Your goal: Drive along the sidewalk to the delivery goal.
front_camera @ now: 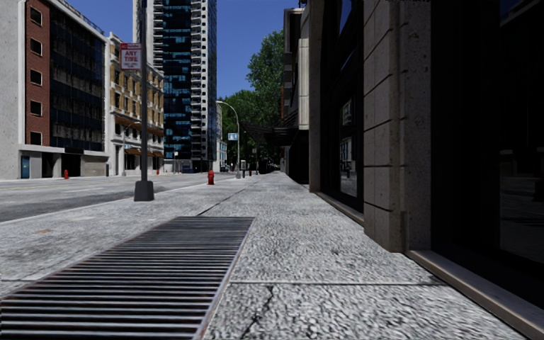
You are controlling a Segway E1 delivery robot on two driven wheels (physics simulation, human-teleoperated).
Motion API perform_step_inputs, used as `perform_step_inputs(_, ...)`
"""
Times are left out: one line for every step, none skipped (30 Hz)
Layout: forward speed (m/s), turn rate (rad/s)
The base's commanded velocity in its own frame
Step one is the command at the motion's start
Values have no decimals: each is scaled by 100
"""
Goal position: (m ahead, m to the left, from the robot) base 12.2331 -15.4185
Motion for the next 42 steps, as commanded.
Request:
perform_step_inputs(200, 0)
perform_step_inputs(200, 0)
perform_step_inputs(200, 0)
perform_step_inputs(200, 0)
perform_step_inputs(200, 0)
perform_step_inputs(200, 0)
perform_step_inputs(200, 0)
perform_step_inputs(200, 0)
perform_step_inputs(200, 0)
perform_step_inputs(200, 0)
perform_step_inputs(200, 0)
perform_step_inputs(200, 0)
perform_step_inputs(200, 0)
perform_step_inputs(200, 0)
perform_step_inputs(200, 0)
perform_step_inputs(200, 0)
perform_step_inputs(200, 0)
perform_step_inputs(200, 0)
perform_step_inputs(200, 0)
perform_step_inputs(200, 0)
perform_step_inputs(200, 0)
perform_step_inputs(200, 0)
perform_step_inputs(200, 0)
perform_step_inputs(200, 0)
perform_step_inputs(200, 0)
perform_step_inputs(200, 0)
perform_step_inputs(200, 0)
perform_step_inputs(200, 0)
perform_step_inputs(200, 0)
perform_step_inputs(200, 0)
perform_step_inputs(200, 0)
perform_step_inputs(200, 0)
perform_step_inputs(200, 0)
perform_step_inputs(200, 0)
perform_step_inputs(200, 0)
perform_step_inputs(200, 0)
perform_step_inputs(200, 0)
perform_step_inputs(200, 0)
perform_step_inputs(200, 0)
perform_step_inputs(200, 0)
perform_step_inputs(200, 0)
perform_step_inputs(200, 0)
